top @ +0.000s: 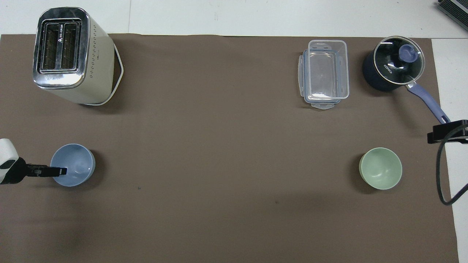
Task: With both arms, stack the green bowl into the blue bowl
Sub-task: 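Reach the left gripper to the blue bowl rim and grasp it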
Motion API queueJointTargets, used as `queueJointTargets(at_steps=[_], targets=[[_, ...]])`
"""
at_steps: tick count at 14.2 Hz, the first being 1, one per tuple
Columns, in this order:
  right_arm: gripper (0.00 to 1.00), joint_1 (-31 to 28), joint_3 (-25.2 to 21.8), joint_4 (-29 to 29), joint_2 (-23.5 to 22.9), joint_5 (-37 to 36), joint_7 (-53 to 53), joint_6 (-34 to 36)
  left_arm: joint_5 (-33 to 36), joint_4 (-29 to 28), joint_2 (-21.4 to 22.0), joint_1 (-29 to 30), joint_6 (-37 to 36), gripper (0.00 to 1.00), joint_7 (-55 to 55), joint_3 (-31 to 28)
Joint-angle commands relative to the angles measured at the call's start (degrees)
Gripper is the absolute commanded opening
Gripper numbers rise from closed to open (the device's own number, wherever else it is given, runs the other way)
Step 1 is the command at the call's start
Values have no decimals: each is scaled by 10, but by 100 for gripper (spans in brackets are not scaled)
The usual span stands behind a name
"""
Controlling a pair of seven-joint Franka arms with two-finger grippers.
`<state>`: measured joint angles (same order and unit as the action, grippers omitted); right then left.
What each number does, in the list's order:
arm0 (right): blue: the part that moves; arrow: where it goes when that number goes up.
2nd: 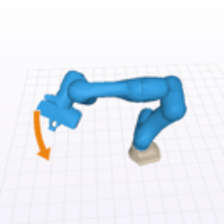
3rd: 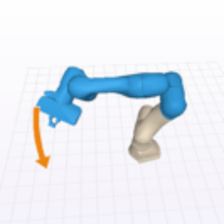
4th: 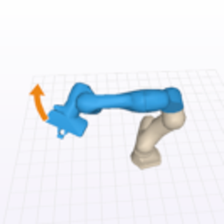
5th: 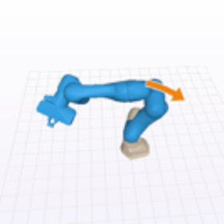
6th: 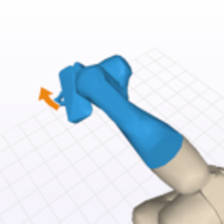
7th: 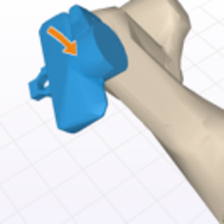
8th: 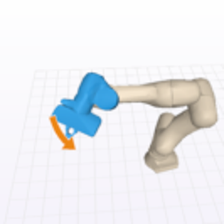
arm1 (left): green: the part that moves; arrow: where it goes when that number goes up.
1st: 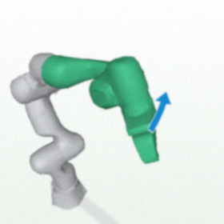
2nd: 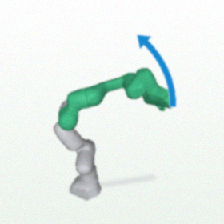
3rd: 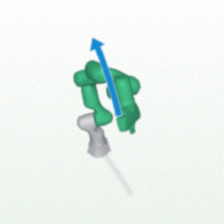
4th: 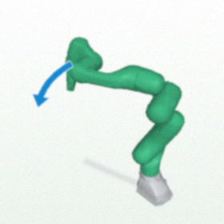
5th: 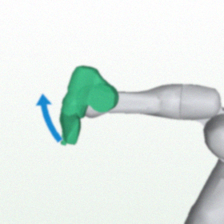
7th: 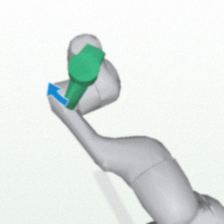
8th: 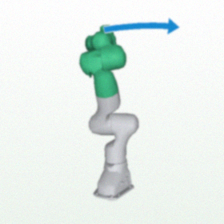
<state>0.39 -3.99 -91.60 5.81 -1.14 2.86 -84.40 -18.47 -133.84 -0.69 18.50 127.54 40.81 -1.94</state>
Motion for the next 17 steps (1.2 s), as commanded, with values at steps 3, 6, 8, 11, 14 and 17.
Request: queueJointTargets(at_steps=[3,6,8,11,14,17], targets=[[100,-4,2,-13,10,6,-8,-10,-22,-7,2,4,16,20,13,4],[100,-4,2,-13,10,6,-8,-10,-28,-5,1,4,17,0,15,4],[100,-4,2,-13,10,6,-8,-10,-29,-2,1,5,17,0,15,4],[100,-4,2,-13,10,6,-8,-10,-38,1,0,5,15,0,16,4],[100,-4,2,-13,10,6,-8,-10,-38,1,11,-2,6,0,13,5],[100,-4,2,-13,10,6,-8,-10,-38,-6,49,-37,-14,0,2,5]])
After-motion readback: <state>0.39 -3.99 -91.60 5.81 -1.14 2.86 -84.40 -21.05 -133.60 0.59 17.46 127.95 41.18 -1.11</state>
